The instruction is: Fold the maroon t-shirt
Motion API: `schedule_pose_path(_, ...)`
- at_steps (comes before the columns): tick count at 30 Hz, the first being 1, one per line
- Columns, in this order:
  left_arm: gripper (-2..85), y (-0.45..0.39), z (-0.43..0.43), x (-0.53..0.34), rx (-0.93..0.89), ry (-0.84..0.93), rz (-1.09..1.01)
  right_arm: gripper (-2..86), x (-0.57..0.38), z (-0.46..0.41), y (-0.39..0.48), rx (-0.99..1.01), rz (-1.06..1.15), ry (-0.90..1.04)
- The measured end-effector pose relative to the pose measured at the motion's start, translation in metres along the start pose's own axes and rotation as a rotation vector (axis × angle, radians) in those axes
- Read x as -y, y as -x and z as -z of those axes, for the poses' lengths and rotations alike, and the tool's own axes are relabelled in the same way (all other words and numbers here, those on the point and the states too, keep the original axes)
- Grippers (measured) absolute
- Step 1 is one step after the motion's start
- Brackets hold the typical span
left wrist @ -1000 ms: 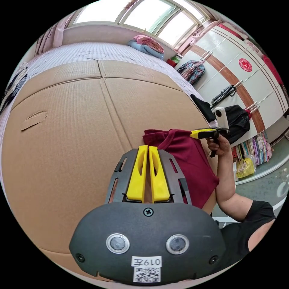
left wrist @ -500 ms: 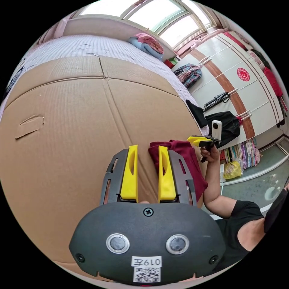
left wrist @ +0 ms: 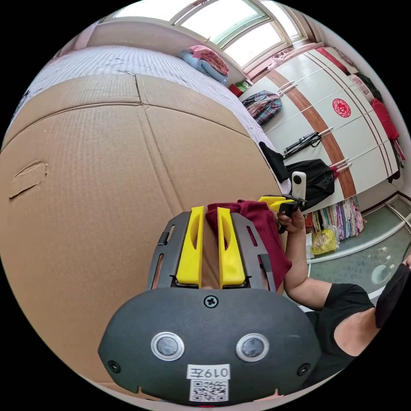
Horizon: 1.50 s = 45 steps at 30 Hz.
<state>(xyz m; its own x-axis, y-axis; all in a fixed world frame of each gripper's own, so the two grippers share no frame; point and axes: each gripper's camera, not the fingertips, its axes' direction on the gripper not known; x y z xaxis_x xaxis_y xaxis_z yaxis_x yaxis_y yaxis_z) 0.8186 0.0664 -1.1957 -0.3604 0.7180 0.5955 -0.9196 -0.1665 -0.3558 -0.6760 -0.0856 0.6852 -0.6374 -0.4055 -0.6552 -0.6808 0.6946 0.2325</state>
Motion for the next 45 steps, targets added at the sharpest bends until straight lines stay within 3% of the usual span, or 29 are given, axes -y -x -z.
schedule_pose_path(5, 1.4, -0.029, 0.025, -0.008, 0.126, -0.157, -0.155, 8.8, 0.009, 0.006, 0.022, -0.035, 0.034, -0.006)
schedule_pose_path(9, 0.8, -0.047, 0.030, -0.005, -0.004, -0.104, -0.368, 8.8, 0.015, 0.008, 0.030, -0.041, 0.038, -0.007)
schedule_pose_path(12, 0.8, -0.047, 0.033, -0.011, -0.056, -0.165, -0.454, 8.7, 0.018, 0.012, 0.036, -0.038, 0.039, -0.021)
schedule_pose_path(18, 1.6, -0.042, 0.026, 0.005, 0.085, -0.072, -0.348, 8.5, 0.027, 0.012, 0.049, -0.058, 0.045, -0.020)
schedule_pose_path(24, 6.6, -0.005, 0.014, 0.037, -0.053, 0.016, -0.117, 8.5, 0.035, 0.013, 0.057, -0.054, 0.043, -0.028)
schedule_pose_path(30, 11.6, 0.009, -0.002, 0.065, -0.023, 0.090, -0.014, 8.5, 0.040, 0.017, 0.062, -0.043, 0.040, -0.039)
schedule_pose_path(45, 6.5, 0.031, -0.024, 0.126, -0.085, 0.143, 0.122, 8.3, 0.052, 0.022, 0.067, -0.012, 0.043, -0.055)
